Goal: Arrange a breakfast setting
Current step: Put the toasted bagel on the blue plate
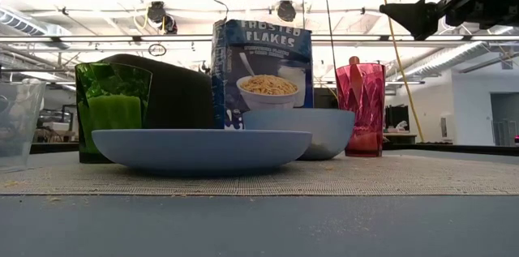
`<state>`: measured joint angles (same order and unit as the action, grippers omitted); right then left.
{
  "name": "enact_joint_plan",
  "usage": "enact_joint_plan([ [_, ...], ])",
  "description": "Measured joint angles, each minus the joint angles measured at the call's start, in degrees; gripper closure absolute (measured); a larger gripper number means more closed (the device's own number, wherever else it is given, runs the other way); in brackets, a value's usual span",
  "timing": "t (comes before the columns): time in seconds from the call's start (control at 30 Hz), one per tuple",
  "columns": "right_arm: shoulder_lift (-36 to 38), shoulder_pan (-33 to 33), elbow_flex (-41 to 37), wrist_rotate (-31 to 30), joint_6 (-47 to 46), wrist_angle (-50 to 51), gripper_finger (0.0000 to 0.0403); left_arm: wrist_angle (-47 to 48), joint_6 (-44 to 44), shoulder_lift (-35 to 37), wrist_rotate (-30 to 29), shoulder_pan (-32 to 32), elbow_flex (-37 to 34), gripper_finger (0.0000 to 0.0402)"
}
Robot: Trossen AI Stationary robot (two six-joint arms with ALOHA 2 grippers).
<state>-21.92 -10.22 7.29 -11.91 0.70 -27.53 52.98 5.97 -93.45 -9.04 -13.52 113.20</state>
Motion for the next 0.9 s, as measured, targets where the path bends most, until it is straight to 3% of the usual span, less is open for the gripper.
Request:
enact_joint_plan([
  [0.4,0.0,0.0,0.0,0.0,0.0,0.0,0.0007,7.8,7.8,4.1,0.0,7.0,0.0,0.0172],
  [0.9,0.0,0.0,0.0,0.0,0.0,0.0,0.0007,8.1,8.7,4.2,0.0,17.7,0.0,0.0172],
])
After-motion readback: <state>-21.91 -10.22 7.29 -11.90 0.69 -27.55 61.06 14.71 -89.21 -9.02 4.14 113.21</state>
